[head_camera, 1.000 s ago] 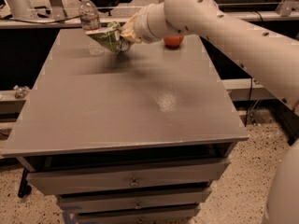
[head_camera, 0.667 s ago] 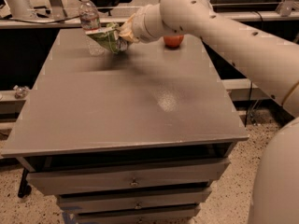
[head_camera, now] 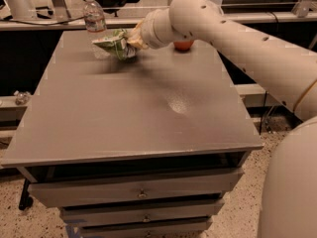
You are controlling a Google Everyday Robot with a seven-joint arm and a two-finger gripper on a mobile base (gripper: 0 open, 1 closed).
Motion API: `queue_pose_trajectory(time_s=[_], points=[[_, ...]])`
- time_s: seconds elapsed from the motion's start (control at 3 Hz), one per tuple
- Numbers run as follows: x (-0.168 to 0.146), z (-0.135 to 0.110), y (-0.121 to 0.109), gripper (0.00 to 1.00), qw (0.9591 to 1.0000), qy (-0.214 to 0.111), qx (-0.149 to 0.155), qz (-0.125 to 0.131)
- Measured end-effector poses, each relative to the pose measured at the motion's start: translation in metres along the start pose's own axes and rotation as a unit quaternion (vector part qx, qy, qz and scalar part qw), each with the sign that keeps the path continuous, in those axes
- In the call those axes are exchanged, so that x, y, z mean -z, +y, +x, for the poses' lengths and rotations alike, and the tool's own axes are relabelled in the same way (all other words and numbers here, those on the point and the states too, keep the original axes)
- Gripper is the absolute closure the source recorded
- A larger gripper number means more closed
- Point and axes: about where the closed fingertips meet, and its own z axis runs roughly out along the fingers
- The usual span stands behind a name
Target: Move green jalapeno chip bag near water bottle
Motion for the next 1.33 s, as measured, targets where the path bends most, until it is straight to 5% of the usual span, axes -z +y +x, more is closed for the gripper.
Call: queue_pose_trajectory(time_s=[0.33, 0.67, 1.33], points=[[0.000, 0.001, 0.002, 0.12, 1.0000, -0.002, 0.003, -0.002], [0.004, 0.000, 0.004, 0.00, 1.0000, -0.005, 0.005, -0.003], [0.053, -0.002, 0.018, 0.00, 0.9992, -0.032, -0.023, -0.012]])
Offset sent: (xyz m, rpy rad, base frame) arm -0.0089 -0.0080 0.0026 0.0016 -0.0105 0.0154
